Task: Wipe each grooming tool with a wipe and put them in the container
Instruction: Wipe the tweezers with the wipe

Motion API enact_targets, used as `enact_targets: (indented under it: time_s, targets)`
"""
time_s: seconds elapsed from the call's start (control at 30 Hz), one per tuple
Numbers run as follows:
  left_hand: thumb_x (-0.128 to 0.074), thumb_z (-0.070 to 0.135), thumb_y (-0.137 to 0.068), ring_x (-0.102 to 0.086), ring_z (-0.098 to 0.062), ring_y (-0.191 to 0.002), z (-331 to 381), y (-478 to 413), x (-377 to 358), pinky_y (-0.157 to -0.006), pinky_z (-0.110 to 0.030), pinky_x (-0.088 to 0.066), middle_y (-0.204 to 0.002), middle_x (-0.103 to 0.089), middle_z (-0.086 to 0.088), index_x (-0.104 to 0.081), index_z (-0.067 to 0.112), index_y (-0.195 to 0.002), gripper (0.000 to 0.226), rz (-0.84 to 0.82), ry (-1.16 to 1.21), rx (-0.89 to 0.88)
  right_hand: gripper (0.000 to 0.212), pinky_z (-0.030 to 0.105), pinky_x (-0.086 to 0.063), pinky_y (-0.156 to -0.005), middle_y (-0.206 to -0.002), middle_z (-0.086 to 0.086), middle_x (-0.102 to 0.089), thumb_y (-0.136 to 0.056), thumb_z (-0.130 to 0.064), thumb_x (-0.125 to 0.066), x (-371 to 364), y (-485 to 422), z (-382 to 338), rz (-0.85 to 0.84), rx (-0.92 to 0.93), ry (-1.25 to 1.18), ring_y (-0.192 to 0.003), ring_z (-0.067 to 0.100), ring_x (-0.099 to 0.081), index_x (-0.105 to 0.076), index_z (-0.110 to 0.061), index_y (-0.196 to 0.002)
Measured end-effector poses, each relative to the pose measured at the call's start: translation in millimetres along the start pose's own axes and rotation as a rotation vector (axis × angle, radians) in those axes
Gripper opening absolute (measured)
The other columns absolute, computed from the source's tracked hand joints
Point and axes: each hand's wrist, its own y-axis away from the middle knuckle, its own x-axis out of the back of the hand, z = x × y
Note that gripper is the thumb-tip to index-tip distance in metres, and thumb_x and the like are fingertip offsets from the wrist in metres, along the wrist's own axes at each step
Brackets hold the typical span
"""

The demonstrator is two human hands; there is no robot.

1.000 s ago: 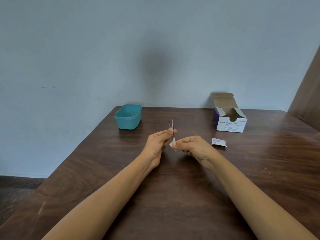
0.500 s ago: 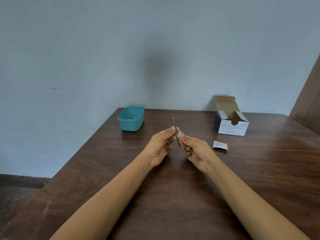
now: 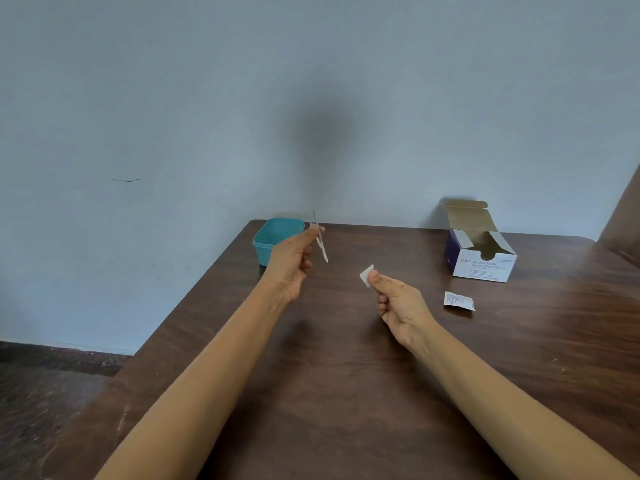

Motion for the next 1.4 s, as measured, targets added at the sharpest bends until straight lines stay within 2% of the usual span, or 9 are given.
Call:
enact_targets:
  time_s: [0.1,0.23,0.3,0.37,0.53,0.63,0.77,1.0,1.4]
  targets:
    - [-0.072,0.028,-0.083,-0.037,-0.003,-0.053,24,-12,11,-0.049,-0.016,-0.031,-0.067,-0.047,0.005,-0.071,0.013,-0.096,0.019,0.074,-0.024,-0.007,0.019,0.015,-0.036,-0.044,-0.070,-0.003,-0.055,-0.074,-0.023,-0.080,-17,-9,0,0.036,0.015,0.063,-0.057,0.006,-0.037,-0.069,-0.014,-0.087]
    - [-0.073,0.024,-0.083,-0.046,0.000,-0.036,53,-22,19,-0.038,-0.016,-0.036,-0.054,-0.053,0.007,-0.067,0.010,-0.086,0.016,0.182,-0.161,-0.111,0.011,0.018,-0.033,-0.060,-0.062,-0.008,-0.053,-0.076,-0.020,-0.079,-42,-19,0,0.057,0.095,0.105,-0.061,0.005,-0.039,-0.071,-0.015,-0.081]
    - [-0.075,0.027,-0.082,-0.062,-0.004,-0.063,61,-33,24,-0.057,-0.019,-0.050,-0.074,-0.065,0.004,-0.069,0.013,-0.086,0.016,0.228,-0.274,-0.211,0.011,0.019,-0.033,-0.064,-0.063,-0.009,-0.054,-0.077,-0.020,-0.077,-53,-22,-1,0.038,0.132,0.130,-0.063,0.004,-0.040,-0.071,-0.013,-0.083]
    - [-0.074,0.030,-0.081,-0.061,-0.011,-0.089,66,-48,29,-0.080,-0.024,-0.049,-0.094,-0.067,0.002,-0.072,0.012,-0.093,0.021,0.268,-0.456,-0.304,0.013,0.025,-0.035,-0.075,-0.072,-0.008,-0.059,-0.079,-0.020,-0.075,-66,-28,-2,0.017,0.157,0.175,-0.069,0.003,-0.045,-0.071,-0.011,-0.087]
    - [-0.069,0.034,-0.079,-0.055,-0.021,-0.103,66,-86,27,-0.085,-0.037,-0.041,-0.090,-0.071,0.004,-0.071,0.023,-0.078,0.011,0.405,-0.943,-0.416,0.013,0.026,-0.037,-0.080,-0.089,-0.006,-0.068,-0.081,-0.020,-0.074,-82,-50,9,0.079,0.232,0.288,-0.083,0.002,-0.054,-0.073,-0.012,-0.091]
    - [-0.067,0.033,-0.077,-0.046,-0.027,-0.112,61,-108,24,-0.080,-0.035,-0.030,-0.097,-0.068,-0.004,-0.074,0.017,-0.086,0.019,0.496,-1.267,-0.410,0.008,0.024,-0.041,-0.073,-0.083,-0.009,-0.067,-0.083,-0.021,-0.072,-85,-61,19,0.193,0.287,0.374,-0.079,0.002,-0.056,-0.074,-0.016,-0.089]
    - [-0.069,0.033,-0.078,-0.041,-0.030,-0.118,46,-132,21,-0.088,-0.039,-0.034,-0.115,-0.059,-0.009,-0.064,0.010,-0.101,0.033,0.493,-1.581,-0.319,0.007,0.026,-0.047,-0.069,-0.075,-0.010,-0.068,-0.083,-0.026,-0.071,-87,-68,30,0.240,0.368,0.506,-0.075,0.005,-0.059,-0.074,-0.021,-0.080]
    - [-0.062,0.025,-0.084,-0.030,-0.032,-0.131,25,-155,22,-0.100,-0.042,-0.030,-0.130,-0.048,-0.010,-0.060,0.014,-0.110,0.029,0.485,-1.850,-0.207,0.008,0.026,-0.047,-0.070,-0.078,-0.011,-0.069,-0.081,-0.030,-0.072,-86,-77,34,0.240,0.368,0.534,-0.078,0.005,-0.060,-0.074,-0.023,-0.082]
    - [-0.058,0.022,-0.085,-0.023,-0.034,-0.138,14,-167,22,-0.107,-0.044,-0.024,-0.140,-0.042,-0.015,-0.057,0.012,-0.118,0.035,0.422,-1.991,-0.143,0.007,0.028,-0.049,-0.072,-0.077,-0.014,-0.068,-0.080,-0.034,-0.072,-85,-80,36,0.227,0.377,0.570,-0.078,0.005,-0.059,-0.072,-0.028,-0.077]
